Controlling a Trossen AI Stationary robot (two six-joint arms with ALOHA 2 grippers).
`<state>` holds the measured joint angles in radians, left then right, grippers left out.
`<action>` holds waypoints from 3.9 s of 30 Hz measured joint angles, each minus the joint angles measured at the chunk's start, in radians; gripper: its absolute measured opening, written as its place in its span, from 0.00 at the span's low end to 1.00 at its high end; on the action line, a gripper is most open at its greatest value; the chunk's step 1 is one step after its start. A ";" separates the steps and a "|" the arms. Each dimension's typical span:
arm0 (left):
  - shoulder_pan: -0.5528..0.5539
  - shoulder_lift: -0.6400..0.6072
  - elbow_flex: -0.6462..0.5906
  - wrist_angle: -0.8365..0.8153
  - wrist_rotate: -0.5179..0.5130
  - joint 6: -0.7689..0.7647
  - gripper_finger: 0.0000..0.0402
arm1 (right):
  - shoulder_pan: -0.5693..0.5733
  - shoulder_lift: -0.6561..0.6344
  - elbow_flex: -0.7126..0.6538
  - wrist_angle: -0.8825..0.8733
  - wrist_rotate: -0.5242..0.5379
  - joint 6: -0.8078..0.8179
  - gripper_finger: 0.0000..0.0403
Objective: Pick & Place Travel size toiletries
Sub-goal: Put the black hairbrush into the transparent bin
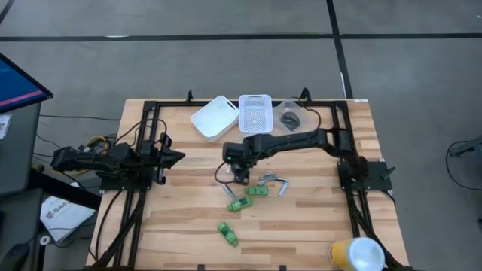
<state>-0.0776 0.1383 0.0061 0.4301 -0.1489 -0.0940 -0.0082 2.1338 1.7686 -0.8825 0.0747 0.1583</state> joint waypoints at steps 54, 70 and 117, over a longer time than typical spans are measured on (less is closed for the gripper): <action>0.000 0.093 0.000 0.005 0.000 0.000 0.00 | -0.024 0.242 0.259 -0.041 0.091 -0.060 0.84; 0.000 0.083 0.000 0.007 0.000 0.000 0.00 | -0.029 0.291 0.259 -0.102 0.081 -0.061 0.78; 0.000 0.083 0.000 0.016 0.000 0.000 0.00 | -0.385 -0.090 0.337 -0.381 0.074 -0.117 0.00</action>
<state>-0.0774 0.2214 0.0063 0.4463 -0.1490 -0.0940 -0.3931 2.0441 2.1059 -1.2632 0.1488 0.0409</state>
